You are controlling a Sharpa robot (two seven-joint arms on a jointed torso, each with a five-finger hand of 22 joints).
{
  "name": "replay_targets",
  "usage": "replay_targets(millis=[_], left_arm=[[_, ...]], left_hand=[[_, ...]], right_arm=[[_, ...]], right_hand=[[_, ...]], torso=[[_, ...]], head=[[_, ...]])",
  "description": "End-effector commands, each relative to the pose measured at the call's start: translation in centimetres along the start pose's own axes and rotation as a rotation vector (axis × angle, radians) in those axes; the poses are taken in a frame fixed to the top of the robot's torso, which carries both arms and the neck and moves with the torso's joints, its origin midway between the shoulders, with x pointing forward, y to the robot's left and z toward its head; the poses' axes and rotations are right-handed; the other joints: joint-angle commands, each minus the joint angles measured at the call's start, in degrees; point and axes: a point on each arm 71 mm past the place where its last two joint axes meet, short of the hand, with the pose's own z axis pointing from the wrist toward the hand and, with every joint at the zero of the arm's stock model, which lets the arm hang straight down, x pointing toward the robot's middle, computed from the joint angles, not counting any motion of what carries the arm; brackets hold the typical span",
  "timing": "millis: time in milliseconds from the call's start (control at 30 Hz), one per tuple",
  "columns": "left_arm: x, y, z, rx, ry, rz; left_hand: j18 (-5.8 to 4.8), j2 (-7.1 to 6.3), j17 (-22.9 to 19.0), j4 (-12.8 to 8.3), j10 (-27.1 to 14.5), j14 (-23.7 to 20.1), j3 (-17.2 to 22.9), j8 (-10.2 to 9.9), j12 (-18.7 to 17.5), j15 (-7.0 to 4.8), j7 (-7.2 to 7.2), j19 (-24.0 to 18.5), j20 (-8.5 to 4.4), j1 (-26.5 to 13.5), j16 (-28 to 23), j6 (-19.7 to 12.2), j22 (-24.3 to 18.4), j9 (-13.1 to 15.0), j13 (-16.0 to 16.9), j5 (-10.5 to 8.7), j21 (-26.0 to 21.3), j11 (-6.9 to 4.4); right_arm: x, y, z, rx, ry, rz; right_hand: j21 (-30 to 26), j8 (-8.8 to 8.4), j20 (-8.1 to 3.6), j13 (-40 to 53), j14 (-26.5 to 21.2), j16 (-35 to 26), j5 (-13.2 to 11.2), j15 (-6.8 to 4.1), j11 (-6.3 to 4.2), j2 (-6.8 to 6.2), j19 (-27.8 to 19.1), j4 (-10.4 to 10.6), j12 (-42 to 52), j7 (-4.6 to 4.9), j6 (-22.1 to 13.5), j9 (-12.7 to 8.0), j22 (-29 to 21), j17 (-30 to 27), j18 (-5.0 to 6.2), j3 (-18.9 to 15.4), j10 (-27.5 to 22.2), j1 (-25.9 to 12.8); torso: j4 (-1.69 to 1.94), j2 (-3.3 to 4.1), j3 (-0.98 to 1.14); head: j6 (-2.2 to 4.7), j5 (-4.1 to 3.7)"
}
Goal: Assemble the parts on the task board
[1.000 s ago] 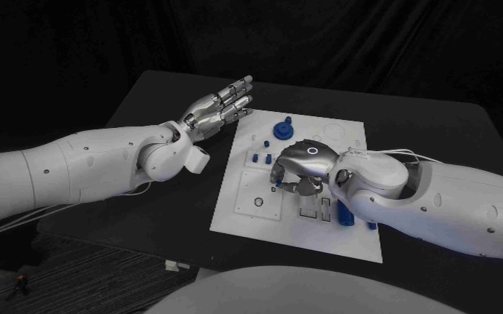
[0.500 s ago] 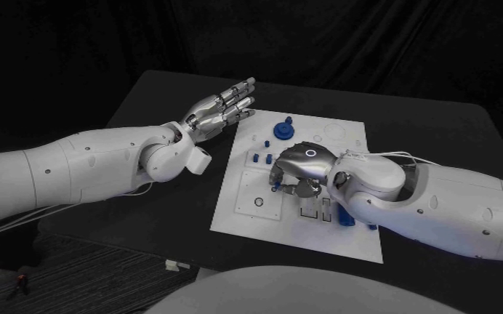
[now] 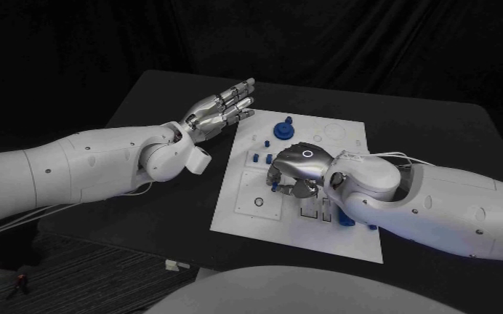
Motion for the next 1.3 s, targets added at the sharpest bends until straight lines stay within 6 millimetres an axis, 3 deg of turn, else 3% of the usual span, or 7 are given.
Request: replay_targets(millis=[33,200,1300], left_arm=[[0.18,0.01,0.09,0.007,0.008,-0.012],[0.21,0.04,0.13,0.004,0.010,-0.014],[0.22,0.43,0.20,-0.016,0.019,-0.021]], left_hand=[[0.46,0.15,-0.1,-0.2,0.0,0.0,-0.3,0.1,0.1,0.54,0.55,0.0,-0.21,0.6,-0.2,0.0,0.0,0.1,0.0,0.19,-0.2,0.23],[0.46,0.17,-0.1,-0.2,0.0,0.0,-0.3,0.1,0.1,0.62,0.60,0.0,-0.19,0.7,-0.2,0.0,0.0,0.1,0.0,0.28,-0.2,0.24],[0.44,0.51,-0.1,-0.3,0.0,0.0,-0.2,0.1,0.1,1.08,0.78,0.0,0.07,1.2,-0.2,-0.1,0.2,0.0,0.0,0.70,-0.2,0.42]], right_arm=[[0.21,0.15,0.05,-0.004,-0.005,-0.004],[0.26,0.24,0.12,-0.006,-0.001,-0.004],[0.75,-0.20,-0.40,0.015,0.036,0.000]], right_hand=[[-0.4,-0.16,-0.32,0.0,0.2,-0.2,0.2,-0.31,0.06,-0.36,-0.2,-0.4,0.2,-0.19,0.4,0.1,6.6,-0.1,0.15,0.1,0.5,0.1],[-0.3,-0.16,-0.33,0.0,0.2,-0.2,0.2,-0.33,0.03,-0.33,-0.2,-0.4,0.2,-0.21,0.5,0.1,6.6,-0.1,0.15,0.2,0.6,0.1],[-1.1,-0.39,-0.37,-0.1,0.0,-0.7,0.1,-0.33,0.07,-0.51,-0.5,-0.6,-0.1,-0.17,0.3,0.0,6.5,-0.5,0.27,0.1,0.7,0.0]], torso=[[0.01,0.02,0.06],[0.22,-0.04,0.07],[0.12,-0.10,0.10]], head=[[-0.01,0.17],[-0.01,0.09],[-0.01,0.68]])
